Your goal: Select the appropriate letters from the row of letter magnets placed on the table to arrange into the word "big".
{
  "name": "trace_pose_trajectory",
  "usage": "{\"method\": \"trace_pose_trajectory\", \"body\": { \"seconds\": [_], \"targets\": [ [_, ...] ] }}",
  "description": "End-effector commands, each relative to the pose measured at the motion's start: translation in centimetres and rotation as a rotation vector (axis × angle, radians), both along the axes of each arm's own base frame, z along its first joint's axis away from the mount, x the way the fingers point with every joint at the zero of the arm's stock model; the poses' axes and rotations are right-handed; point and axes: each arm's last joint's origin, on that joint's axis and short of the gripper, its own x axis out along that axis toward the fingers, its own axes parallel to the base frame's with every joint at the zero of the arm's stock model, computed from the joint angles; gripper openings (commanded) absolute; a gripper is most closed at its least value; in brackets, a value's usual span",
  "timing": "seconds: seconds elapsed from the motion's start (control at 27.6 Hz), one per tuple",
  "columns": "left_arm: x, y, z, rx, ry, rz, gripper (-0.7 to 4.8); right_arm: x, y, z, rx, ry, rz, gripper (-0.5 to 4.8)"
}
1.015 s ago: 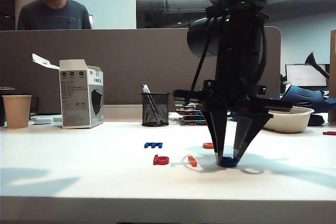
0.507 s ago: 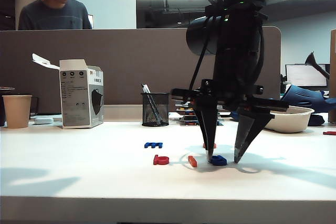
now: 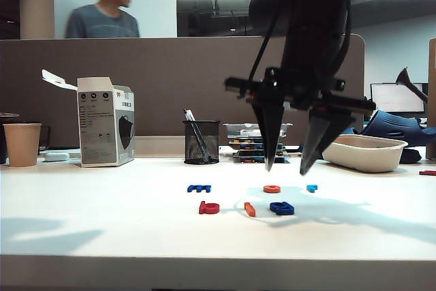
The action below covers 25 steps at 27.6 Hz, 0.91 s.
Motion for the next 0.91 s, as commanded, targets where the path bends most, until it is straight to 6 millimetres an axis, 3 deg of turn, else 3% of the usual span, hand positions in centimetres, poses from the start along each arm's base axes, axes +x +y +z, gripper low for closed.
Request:
{"method": "trace_pose_trajectory", "body": {
  "seconds": [0.04,0.07,0.22,0.29,0.51,0.91],
  "targets": [
    [0.0,0.0,0.2,-0.015,-0.010,0.004,-0.04,0.4,-0.1,3.2,0.040,-0.116,0.069,2.09],
    [0.0,0.0,0.2,-0.017,-0.010,0.004,-0.04,0.6,-0.2,4.1,0.042,-0.146,0.076,1.98],
    [0.0,0.0,0.3,-0.020,-0.012,0.004,-0.04,1.4,-1.4,8.7,0.015,-0.307,0.099,0.30],
    [0.0,0.0,0.3,-0.020,-0.012,0.004,-0.04,1.6,-2.1,10.5,-0.009,-0.378,0.088,0.00],
    [0.0,0.0,0.3,-0.019,-0.012,0.004,-0.04,1.4,-5.9,15.8,-0.089,-0.602,0.027,-0.05],
    [0.0,0.0,0.3,-0.020,-0.012,0.004,-0.04,-2.5,-17.7,22.0,-0.146,-0.802,-0.201,-0.05]
  ]
}}
